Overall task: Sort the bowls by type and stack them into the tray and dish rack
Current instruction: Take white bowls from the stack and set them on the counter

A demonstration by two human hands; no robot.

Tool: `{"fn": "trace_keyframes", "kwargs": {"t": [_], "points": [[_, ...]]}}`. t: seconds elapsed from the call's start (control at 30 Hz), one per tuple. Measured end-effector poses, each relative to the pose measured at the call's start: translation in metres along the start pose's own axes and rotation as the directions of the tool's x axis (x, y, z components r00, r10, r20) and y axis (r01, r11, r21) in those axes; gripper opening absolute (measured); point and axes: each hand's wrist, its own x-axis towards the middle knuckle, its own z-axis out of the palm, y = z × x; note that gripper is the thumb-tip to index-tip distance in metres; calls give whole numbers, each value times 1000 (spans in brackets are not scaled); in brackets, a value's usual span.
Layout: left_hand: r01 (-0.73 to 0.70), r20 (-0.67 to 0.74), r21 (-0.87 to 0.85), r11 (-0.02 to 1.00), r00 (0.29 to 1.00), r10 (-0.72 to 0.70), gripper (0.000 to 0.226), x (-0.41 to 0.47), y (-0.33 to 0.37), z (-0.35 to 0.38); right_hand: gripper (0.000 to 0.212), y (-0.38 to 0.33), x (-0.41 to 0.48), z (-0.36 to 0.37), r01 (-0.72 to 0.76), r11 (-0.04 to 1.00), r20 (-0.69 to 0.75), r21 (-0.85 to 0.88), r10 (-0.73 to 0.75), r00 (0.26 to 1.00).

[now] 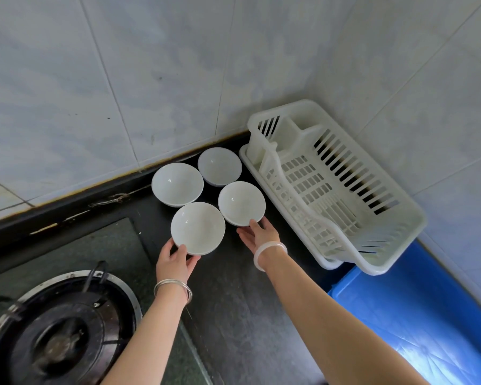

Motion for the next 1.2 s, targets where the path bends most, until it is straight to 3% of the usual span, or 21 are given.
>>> {"fn": "trace_keyframes", "kwargs": {"t": [0.37,0.63,0.77,0.93,1.07,1.2], "points": [[-73,-95,-5,997,993,72,32,-6,-4,2,48,-5,-8,-4,11,988,61,-153,-1,998],[-222,0,250,942,973,230,45,-25,-15,0,45,-15,-27,-32,67,956,150,-284,-25,988],[-254,76,488,835,965,250,47,-45,-32,-7,39,-16,-55,-80,257,880,212,-398,-185,960],[-343,312,617,708,933,181,36,-100,-64,4,25,-6,-101,-174,418,702,210,-576,-366,906],[-476,525,687,548,847,78,29,-154,-103,20,20,17,-136,-257,394,609,82,-689,-474,877],[-620,681,699,357,729,-66,29,-203,-149,32,19,50,-163,-327,228,506,-79,-832,-514,854]]}}
